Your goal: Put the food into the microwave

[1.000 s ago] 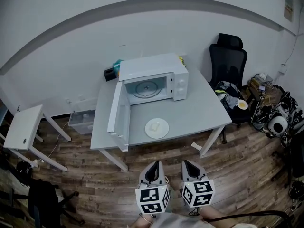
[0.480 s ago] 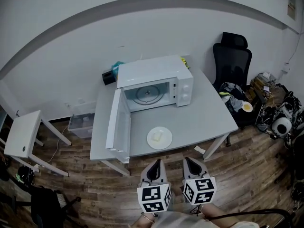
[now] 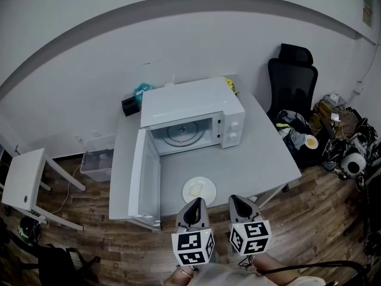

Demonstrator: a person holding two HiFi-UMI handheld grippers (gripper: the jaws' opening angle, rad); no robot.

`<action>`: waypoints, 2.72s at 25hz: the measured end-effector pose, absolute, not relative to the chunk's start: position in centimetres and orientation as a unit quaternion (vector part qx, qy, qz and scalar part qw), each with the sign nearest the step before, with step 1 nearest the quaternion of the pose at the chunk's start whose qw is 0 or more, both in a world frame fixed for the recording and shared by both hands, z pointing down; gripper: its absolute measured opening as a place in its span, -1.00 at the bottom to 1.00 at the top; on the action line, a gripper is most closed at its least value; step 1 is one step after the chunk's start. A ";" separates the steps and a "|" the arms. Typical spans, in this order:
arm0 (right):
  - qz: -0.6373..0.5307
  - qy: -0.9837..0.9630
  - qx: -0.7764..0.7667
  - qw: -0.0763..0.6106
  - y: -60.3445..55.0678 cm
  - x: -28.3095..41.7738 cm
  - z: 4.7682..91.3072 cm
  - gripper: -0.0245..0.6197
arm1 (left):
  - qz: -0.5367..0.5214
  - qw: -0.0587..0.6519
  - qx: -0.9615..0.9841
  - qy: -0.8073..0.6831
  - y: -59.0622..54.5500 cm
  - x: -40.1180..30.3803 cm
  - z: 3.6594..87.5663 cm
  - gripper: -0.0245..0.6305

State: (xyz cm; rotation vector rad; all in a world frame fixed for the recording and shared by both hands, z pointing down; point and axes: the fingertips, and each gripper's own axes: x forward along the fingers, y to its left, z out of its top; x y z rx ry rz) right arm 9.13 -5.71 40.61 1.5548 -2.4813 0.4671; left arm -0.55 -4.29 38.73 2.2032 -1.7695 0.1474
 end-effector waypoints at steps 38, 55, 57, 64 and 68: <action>0.153 -0.855 0.485 0.099 -21.8 3.7 40.3 -0.88 | 0.055 0.181 0.732 -0.655 -18.7 -6.3 39.8 -0.92; 0.169 -0.882 0.426 0.110 -22.7 2.1 41.1 -0.88 | 0.072 0.201 0.689 -0.693 -18.3 -6.7 40.8 -0.92; 0.176 -0.883 0.420 0.114 -22.6 1.9 41.7 -0.88 | 0.066 0.213 0.685 -0.694 -18.2 -7.0 41.3 -0.92; 0.218 -0.880 0.400 0.139 -22.8 1.8 45.5 -0.86 | 0.059 0.277 0.659 -0.697 -17.7 -7.6 45.4 -0.91; 0.236 -0.874 0.394 0.159 -22.8 2.0 48.1 -0.78 | 0.065 0.311 0.642 -0.698 -17.2 -7.8 48.3 -0.65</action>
